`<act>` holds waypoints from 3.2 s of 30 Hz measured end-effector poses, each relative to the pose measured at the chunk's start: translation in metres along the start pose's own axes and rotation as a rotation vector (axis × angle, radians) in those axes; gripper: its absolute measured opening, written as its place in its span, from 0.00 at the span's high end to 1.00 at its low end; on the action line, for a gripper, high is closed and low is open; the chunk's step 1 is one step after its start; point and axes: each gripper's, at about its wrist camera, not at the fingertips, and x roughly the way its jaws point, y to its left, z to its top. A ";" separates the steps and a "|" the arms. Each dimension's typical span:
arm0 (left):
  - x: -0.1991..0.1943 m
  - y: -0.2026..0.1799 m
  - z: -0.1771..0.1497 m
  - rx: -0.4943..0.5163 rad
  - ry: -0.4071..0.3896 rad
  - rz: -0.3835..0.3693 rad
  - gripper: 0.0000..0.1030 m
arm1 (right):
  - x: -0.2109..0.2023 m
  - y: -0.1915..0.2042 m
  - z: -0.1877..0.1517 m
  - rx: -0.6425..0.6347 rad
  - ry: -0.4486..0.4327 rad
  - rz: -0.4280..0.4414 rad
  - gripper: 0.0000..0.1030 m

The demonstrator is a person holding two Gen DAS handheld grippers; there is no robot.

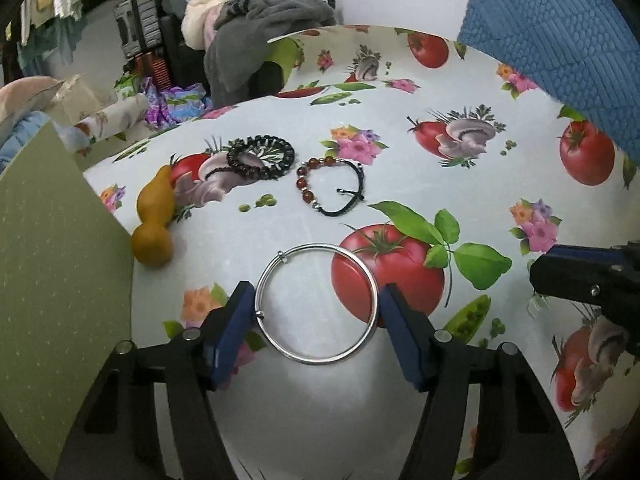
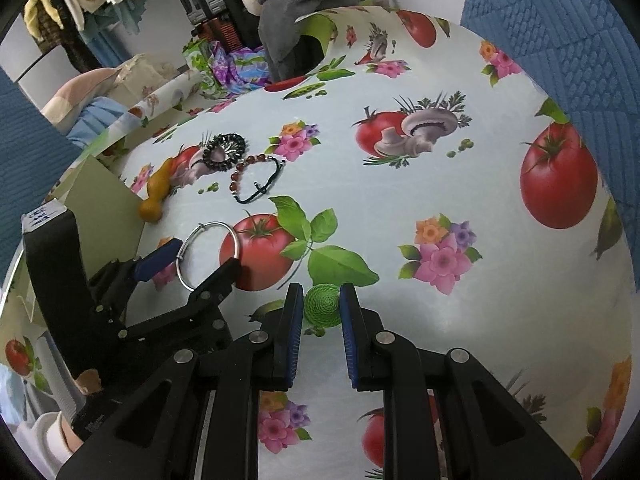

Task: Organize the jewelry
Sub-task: 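Lift and carry the bangle and green hair tie with both tools toward the box, then open the right tool over the box dropping the green hair tie while the left tool releases the bangle, then move both tools back over the remaining jewelry on the cloth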

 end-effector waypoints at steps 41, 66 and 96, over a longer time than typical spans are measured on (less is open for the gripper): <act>-0.241 0.208 0.080 -0.242 -0.188 -0.055 0.37 | -0.125 0.208 0.086 -0.250 -0.239 0.196 0.84; -0.161 0.228 -0.014 -0.364 0.044 -0.079 0.36 | -0.026 0.252 0.022 -0.314 0.017 0.265 0.82; -0.130 0.152 0.073 -0.312 0.017 -0.218 0.41 | -0.028 0.093 0.061 -0.195 -0.127 0.090 0.70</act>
